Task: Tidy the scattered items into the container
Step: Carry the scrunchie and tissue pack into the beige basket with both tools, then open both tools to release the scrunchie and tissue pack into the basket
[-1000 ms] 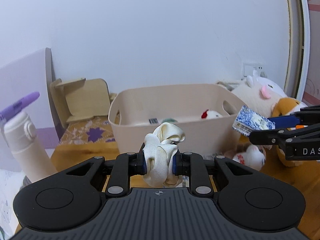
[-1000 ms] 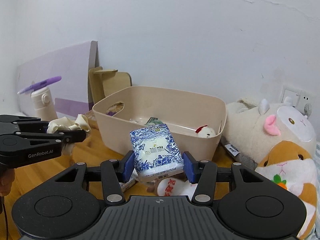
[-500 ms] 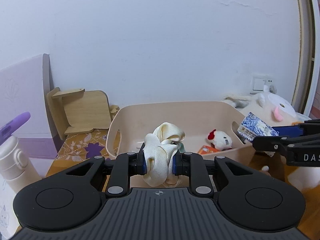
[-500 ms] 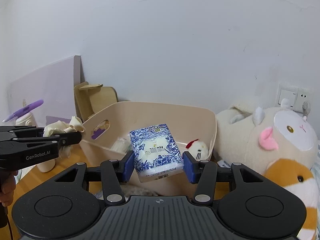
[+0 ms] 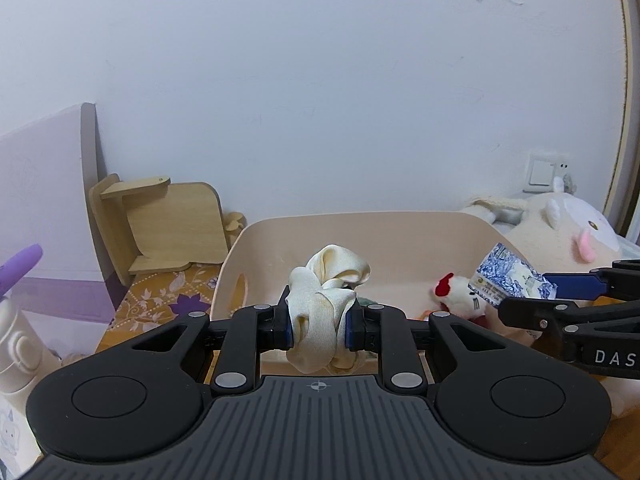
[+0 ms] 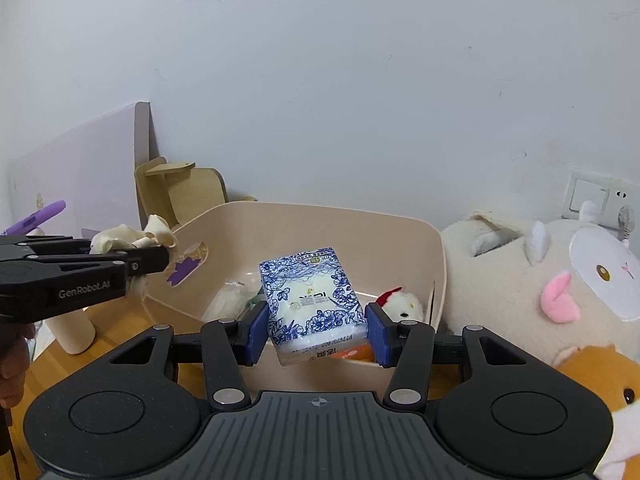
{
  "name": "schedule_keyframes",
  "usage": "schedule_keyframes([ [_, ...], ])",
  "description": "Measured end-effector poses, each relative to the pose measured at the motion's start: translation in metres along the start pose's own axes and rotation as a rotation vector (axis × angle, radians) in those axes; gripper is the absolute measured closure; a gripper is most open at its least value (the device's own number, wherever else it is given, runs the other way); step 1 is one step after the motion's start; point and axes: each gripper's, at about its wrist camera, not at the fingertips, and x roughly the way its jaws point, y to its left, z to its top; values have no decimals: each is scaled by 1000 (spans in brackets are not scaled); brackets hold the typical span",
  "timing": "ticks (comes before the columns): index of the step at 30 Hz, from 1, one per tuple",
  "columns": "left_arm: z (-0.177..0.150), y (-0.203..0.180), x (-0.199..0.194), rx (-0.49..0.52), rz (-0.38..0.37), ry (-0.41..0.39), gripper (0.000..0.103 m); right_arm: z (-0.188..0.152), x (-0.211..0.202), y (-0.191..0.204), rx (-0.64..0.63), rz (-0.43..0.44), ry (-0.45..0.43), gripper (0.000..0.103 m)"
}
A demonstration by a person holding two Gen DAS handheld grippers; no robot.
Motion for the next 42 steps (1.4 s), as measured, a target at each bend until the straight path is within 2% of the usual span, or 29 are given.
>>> schedule_keyframes([
  [13,4,-7,44,23,26,60,81,10,40,-2,-8,-53,58,55],
  [22,2,-9,79,20,22,147,81,8,64,-8,-7,-72,100,55],
  [37,-9,-9,100,8,19,246,79,3,83,-10,-37,-124,155,55],
  [40,-9,-8,99,9,6,255,75,3,84,-9,-38,-127,160,55],
  [42,-8,-8,97,10,-1,247,66,3,85,-9,-40,-125,161,51],
])
